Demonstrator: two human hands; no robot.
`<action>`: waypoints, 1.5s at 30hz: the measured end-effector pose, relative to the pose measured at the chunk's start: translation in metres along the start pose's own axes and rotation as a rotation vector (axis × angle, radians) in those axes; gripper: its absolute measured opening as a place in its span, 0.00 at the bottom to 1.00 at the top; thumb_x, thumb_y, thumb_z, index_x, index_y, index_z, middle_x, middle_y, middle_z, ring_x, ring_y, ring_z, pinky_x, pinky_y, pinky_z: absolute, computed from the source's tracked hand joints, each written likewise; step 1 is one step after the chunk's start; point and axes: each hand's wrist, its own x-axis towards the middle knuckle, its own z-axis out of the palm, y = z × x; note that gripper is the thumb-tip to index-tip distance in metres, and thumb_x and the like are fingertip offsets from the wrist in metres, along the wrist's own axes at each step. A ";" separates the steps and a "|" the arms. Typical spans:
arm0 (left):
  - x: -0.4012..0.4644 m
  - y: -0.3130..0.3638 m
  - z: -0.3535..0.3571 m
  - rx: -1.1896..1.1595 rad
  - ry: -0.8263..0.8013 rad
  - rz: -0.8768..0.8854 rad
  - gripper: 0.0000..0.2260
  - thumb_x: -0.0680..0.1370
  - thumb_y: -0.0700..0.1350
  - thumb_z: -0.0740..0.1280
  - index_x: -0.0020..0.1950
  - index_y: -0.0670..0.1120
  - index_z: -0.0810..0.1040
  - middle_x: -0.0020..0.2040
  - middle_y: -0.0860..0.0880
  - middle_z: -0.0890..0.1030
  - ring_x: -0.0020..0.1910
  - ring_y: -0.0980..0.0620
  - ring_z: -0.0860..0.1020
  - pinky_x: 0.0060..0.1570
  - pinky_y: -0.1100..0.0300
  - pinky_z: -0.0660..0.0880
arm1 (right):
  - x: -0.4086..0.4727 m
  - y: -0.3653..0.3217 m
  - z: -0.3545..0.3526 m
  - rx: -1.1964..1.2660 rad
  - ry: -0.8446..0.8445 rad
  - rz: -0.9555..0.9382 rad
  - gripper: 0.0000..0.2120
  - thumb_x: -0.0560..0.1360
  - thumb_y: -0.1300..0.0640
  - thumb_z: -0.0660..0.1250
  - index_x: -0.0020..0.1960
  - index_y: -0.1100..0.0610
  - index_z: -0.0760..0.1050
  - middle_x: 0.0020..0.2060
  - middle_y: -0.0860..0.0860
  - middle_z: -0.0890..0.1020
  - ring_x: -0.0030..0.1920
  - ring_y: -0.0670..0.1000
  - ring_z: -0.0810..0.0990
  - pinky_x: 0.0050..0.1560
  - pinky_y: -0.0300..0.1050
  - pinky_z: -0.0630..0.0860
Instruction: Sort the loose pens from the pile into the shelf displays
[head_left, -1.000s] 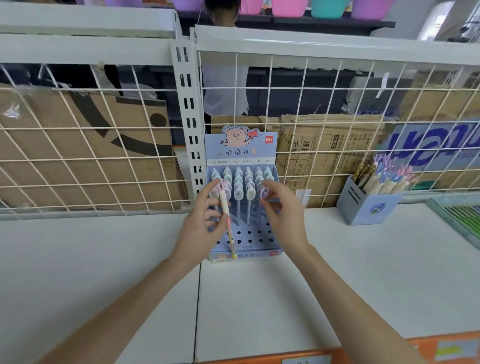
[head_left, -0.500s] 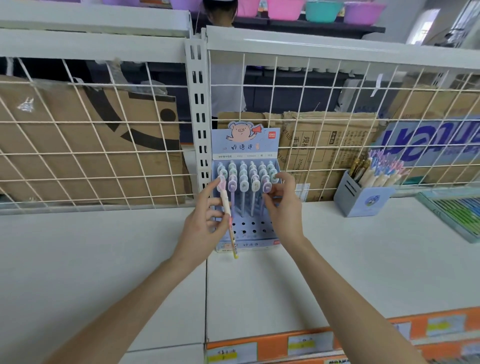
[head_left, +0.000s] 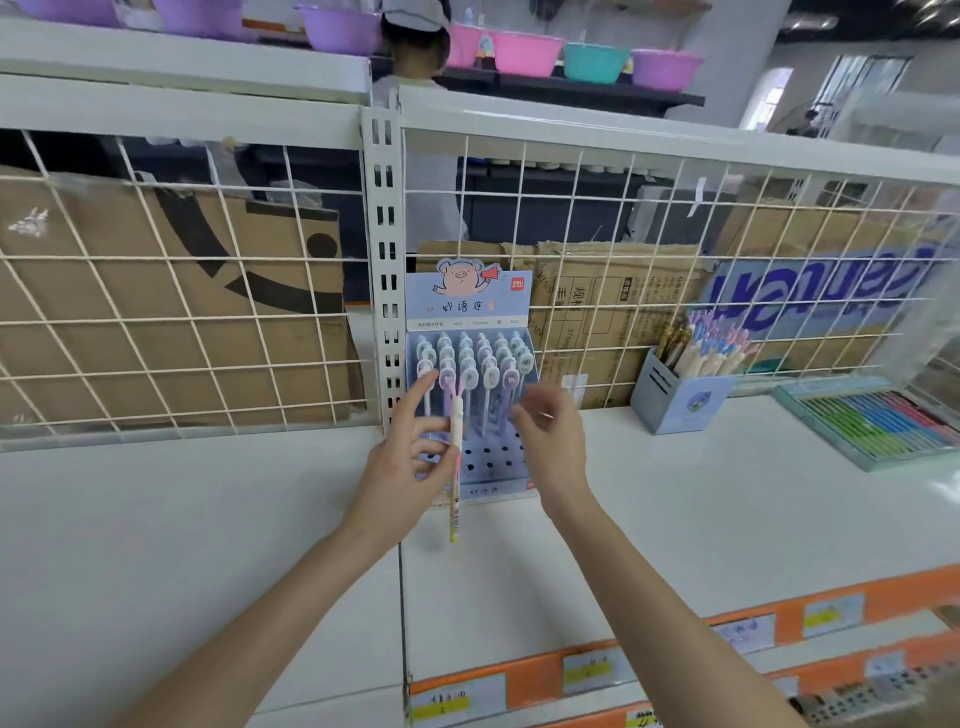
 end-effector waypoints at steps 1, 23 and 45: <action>0.000 0.002 0.001 -0.007 -0.004 0.003 0.34 0.75 0.36 0.67 0.69 0.64 0.56 0.52 0.54 0.78 0.45 0.57 0.80 0.47 0.64 0.78 | -0.003 -0.004 -0.004 0.022 -0.063 -0.006 0.10 0.76 0.63 0.65 0.57 0.57 0.74 0.44 0.44 0.79 0.46 0.43 0.78 0.43 0.27 0.73; 0.068 0.009 0.182 0.334 -0.194 0.143 0.18 0.78 0.39 0.64 0.65 0.55 0.70 0.61 0.56 0.72 0.58 0.58 0.71 0.62 0.65 0.66 | 0.074 -0.003 -0.205 0.067 -0.069 0.008 0.05 0.71 0.66 0.70 0.44 0.58 0.78 0.37 0.54 0.80 0.40 0.50 0.78 0.43 0.42 0.79; 0.118 0.016 0.324 0.705 -0.004 0.162 0.24 0.75 0.32 0.63 0.70 0.39 0.66 0.66 0.43 0.67 0.65 0.45 0.69 0.63 0.61 0.63 | 0.197 0.017 -0.328 0.227 0.299 -0.227 0.10 0.72 0.64 0.68 0.42 0.50 0.75 0.41 0.52 0.80 0.44 0.54 0.80 0.49 0.60 0.79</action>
